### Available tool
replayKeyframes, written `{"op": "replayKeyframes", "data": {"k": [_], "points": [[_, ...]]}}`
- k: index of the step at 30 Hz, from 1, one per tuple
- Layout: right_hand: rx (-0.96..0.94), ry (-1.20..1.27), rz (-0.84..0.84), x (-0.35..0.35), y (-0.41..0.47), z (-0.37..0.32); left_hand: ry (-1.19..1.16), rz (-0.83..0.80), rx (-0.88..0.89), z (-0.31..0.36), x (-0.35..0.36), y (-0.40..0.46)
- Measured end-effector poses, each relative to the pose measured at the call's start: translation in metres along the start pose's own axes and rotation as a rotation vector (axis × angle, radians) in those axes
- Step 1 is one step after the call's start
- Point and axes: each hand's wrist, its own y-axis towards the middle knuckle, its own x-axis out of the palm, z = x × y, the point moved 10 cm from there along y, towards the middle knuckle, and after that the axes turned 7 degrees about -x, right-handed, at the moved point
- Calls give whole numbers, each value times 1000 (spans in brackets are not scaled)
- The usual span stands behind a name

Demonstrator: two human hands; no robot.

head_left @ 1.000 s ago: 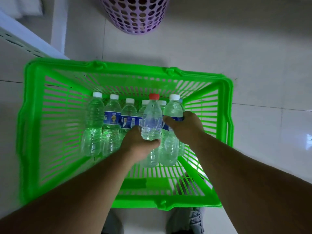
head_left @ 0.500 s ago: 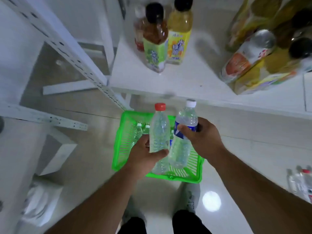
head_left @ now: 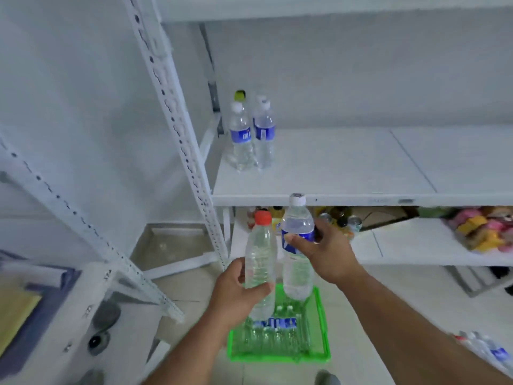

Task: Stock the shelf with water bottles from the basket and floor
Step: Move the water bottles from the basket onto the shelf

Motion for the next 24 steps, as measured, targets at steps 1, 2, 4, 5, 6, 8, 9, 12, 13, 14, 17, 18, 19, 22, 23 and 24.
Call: {"op": "replayKeyframes", "data": {"k": [1,2,4,5,6,8,9,12,13,14,17,18,19,22,23,24], "points": [[-23,-18,17,-6,-7,-20,1,-7,16,10,-7,-13],[-41,-35,31,-12,-14,-39,2,-7,33,17,-14,-24],[-76,-56,59,-21,-28,-69,12,8,64,27,-26,-42],[-88,-66,68,-24,-34,-81,12,19,80,32,-32,-50],[-93,-75,73,-26,-40,-91,4,27,96,37,-36,-57],[-106,-88,79,-29,-50,-104,-20,43,116,44,-41,-69],[-110,-88,81,-30,-54,-108,-34,51,125,47,-43,-74],[-118,-79,83,-34,-62,-114,-64,66,150,57,-46,-87],[-122,-75,77,-35,-64,-115,-68,73,155,60,-46,-90],[-127,-65,69,-36,-65,-116,-70,81,159,63,-46,-93],[-148,-43,51,-41,-64,-120,-81,105,168,72,-43,-99],[-154,-42,51,-43,-62,-121,-83,114,173,76,-42,-100],[-157,-39,53,-46,-60,-121,-84,123,175,79,-40,-101],[-155,-20,43,-53,-53,-120,-76,155,170,86,-33,-99],[-155,-17,38,-57,-51,-120,-74,167,168,88,-31,-98],[-158,-15,35,-60,-49,-120,-76,178,169,90,-28,-98]]}}
